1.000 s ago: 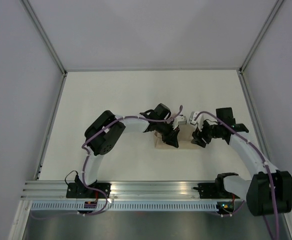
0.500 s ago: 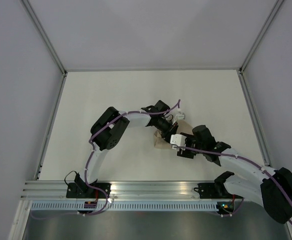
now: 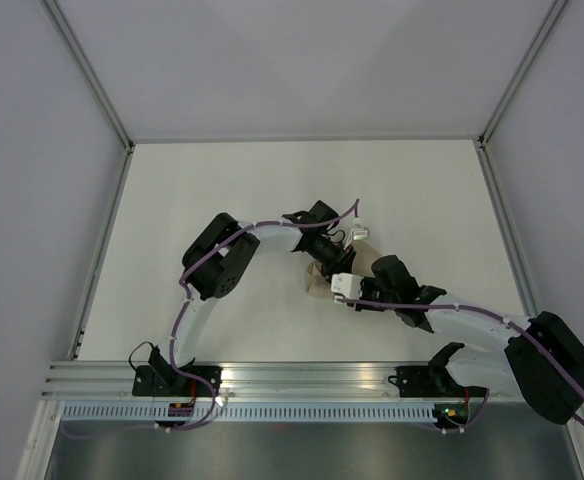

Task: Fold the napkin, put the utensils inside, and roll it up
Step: Roll the napkin with the utensil

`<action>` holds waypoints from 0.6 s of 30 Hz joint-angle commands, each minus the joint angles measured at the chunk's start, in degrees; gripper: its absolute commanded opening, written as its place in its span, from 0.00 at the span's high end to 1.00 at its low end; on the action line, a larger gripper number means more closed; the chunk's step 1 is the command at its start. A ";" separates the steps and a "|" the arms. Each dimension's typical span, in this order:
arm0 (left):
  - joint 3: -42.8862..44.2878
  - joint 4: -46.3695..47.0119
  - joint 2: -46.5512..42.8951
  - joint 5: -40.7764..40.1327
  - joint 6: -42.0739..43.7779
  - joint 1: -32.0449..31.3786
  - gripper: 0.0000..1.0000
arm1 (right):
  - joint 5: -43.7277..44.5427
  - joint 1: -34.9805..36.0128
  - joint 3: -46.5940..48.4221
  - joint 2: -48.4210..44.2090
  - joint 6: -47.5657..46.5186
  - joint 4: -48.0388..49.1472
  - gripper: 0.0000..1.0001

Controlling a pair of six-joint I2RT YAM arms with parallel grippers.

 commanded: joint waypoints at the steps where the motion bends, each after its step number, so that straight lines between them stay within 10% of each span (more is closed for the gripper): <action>1: -1.49 -5.68 0.44 -6.07 0.35 0.26 0.59 | 1.48 0.10 1.80 2.47 0.89 -2.86 0.76; 18: -4.39 4.58 -14.32 -16.61 -4.39 5.88 0.41 | -10.12 -3.06 12.97 11.34 0.98 -19.55 0.83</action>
